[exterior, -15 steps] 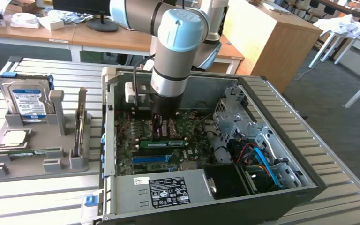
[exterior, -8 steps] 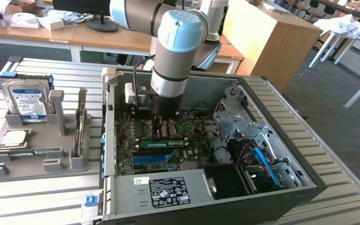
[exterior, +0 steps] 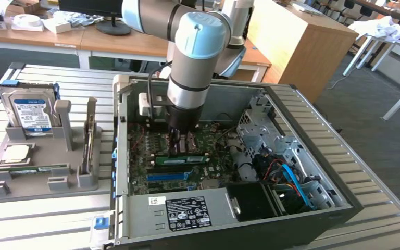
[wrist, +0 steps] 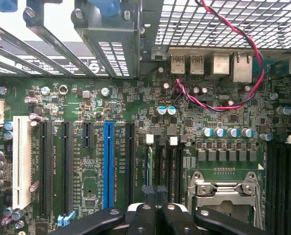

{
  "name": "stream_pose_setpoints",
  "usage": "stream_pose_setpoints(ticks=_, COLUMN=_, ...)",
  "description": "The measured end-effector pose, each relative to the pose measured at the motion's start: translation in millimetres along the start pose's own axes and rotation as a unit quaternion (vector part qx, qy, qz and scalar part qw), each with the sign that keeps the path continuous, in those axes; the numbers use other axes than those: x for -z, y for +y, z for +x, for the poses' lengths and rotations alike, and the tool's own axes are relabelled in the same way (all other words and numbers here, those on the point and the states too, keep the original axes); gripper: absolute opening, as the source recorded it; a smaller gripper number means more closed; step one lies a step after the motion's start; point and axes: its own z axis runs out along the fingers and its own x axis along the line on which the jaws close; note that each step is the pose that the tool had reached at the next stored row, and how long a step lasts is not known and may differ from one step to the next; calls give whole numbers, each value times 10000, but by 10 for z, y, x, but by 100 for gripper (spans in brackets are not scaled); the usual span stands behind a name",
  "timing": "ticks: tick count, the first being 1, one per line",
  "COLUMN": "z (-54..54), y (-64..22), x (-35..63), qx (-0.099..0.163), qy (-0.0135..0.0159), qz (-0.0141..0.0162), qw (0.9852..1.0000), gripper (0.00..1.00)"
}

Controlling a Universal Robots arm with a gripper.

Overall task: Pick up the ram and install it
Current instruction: 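Press down the ram until it locks into place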

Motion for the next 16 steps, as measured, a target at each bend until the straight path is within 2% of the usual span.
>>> stream_pose_setpoints(ticks=16, z=0, y=-1, x=-21, qx=0, qy=-2, qz=2, qw=10000, gripper=10)
